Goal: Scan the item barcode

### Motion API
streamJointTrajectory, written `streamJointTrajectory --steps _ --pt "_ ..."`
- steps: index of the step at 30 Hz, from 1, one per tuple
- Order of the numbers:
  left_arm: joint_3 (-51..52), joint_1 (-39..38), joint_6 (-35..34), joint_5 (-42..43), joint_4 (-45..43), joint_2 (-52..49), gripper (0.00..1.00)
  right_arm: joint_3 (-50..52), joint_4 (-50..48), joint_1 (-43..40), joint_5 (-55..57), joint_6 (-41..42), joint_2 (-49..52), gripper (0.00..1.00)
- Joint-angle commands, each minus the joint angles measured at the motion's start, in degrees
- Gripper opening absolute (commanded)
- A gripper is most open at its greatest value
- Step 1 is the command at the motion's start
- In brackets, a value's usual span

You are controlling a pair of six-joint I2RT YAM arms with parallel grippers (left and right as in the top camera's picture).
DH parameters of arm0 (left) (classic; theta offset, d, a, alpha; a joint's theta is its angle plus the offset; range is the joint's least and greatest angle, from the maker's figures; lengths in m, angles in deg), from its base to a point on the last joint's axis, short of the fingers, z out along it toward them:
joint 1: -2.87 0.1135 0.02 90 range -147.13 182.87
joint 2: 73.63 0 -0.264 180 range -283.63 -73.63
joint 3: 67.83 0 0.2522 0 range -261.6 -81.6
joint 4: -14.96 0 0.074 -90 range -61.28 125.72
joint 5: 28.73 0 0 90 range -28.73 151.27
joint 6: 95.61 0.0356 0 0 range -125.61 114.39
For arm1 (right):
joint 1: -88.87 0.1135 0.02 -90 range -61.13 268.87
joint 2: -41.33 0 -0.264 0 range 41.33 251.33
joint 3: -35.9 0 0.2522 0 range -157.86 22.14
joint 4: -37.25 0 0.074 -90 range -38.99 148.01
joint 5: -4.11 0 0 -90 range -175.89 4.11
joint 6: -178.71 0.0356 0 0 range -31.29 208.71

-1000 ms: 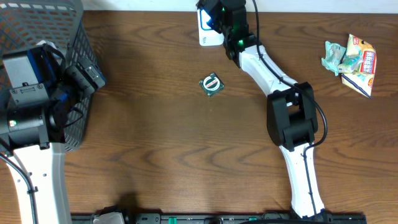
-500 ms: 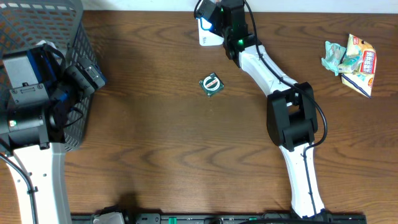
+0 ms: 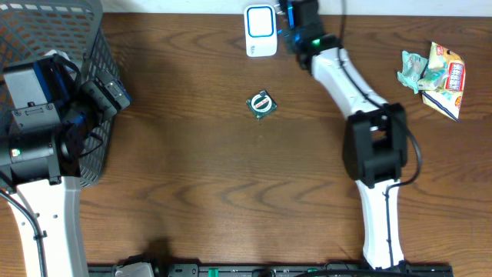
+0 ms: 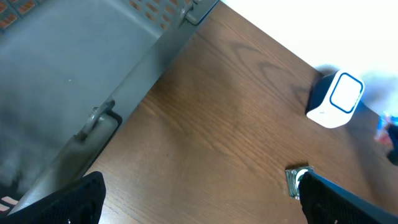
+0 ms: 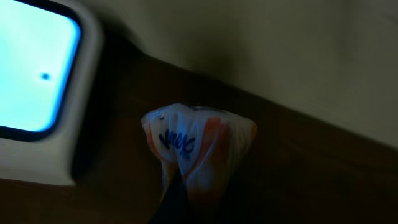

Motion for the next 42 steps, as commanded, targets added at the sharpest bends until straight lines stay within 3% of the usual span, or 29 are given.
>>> streamJointTrajectory --steps 1,22,25,26,27,28,29,31,34,38,42 --pt "-0.07 0.26 0.74 -0.55 0.15 0.0 0.98 -1.07 5.05 -5.09 2.69 9.14 -2.95 0.01" --pt "-0.04 0.26 0.74 -0.55 0.15 0.0 0.98 -0.63 17.81 -28.59 2.64 9.22 -2.82 0.01" --pt "-0.07 0.26 0.74 -0.55 0.15 0.0 0.97 -0.63 19.02 -30.14 2.38 9.35 -2.82 0.22" --pt "-0.07 0.26 0.74 -0.55 0.15 0.0 0.98 -0.63 19.41 -30.47 2.14 9.35 -2.82 0.38" --pt "-0.04 0.26 0.74 -0.55 0.15 0.0 0.98 -0.63 19.93 -30.8 0.96 9.33 -2.82 0.61" --pt "-0.07 0.26 0.74 -0.55 0.15 0.0 0.98 -0.63 20.33 -30.86 0.33 9.33 -2.82 0.76" --pt "-0.07 0.26 0.74 -0.55 0.15 0.0 0.97 -0.63 20.98 -30.84 -0.39 9.33 -2.82 0.81" --pt "-0.04 0.26 0.74 -0.55 0.15 0.0 0.98 -0.63 22.43 -30.58 -0.57 9.42 -3.08 0.82" --pt "-0.07 0.26 0.74 -0.55 0.15 0.0 0.98 -0.63 24.26 -29.73 -0.59 12.5 -4.42 0.95" --pt "-0.07 0.26 0.74 -0.55 0.15 0.0 0.98 -0.63 26.49 -27.89 -1.92 16.33 -8.85 0.99" --pt "-0.04 0.26 0.74 -0.55 0.15 0.0 0.98 -0.63 29.09 -24.46 -11.06 16.37 -16.74 0.99"
